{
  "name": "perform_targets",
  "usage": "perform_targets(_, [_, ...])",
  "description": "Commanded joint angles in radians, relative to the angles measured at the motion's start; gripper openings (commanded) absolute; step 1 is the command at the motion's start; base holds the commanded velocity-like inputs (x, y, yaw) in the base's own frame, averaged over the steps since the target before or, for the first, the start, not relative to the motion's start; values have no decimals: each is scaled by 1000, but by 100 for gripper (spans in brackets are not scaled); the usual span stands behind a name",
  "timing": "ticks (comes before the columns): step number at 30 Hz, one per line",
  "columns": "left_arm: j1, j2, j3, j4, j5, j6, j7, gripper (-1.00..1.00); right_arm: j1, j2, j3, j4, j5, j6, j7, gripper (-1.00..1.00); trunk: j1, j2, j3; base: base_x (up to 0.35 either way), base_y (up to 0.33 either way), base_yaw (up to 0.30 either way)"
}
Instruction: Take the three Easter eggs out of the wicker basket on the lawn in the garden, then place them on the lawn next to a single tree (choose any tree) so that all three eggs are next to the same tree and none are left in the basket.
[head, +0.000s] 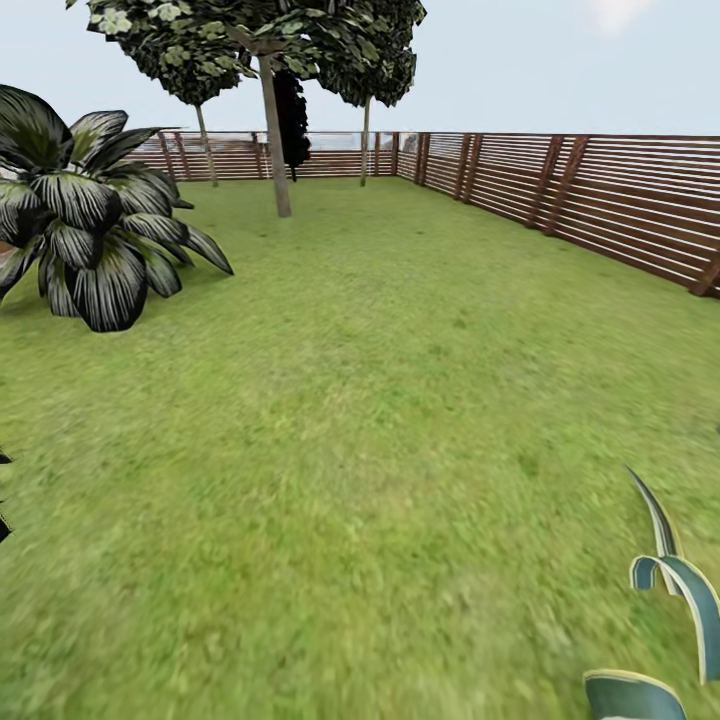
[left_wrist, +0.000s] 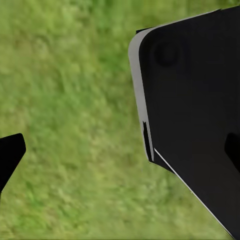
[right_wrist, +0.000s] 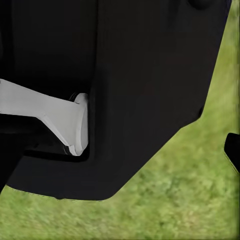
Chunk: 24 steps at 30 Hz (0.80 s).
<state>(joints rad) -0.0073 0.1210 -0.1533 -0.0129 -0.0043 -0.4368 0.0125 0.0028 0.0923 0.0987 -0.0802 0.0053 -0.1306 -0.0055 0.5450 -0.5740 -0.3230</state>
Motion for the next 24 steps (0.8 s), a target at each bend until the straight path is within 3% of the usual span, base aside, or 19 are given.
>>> perform_targets(1, [0, 0, -5, 1, 0, -3, 1, 100, 0, 0, 6, -1, 1, -1, -1, 100, 1, -1, -1, 307, -123, 0])
perform_targets(24, [0, 1, -5, 0, 0, -3, 1, 100, 0, 1, 6, 0, 1, -1, -1, 100, 1, -1, -1, 312, -40, 0])
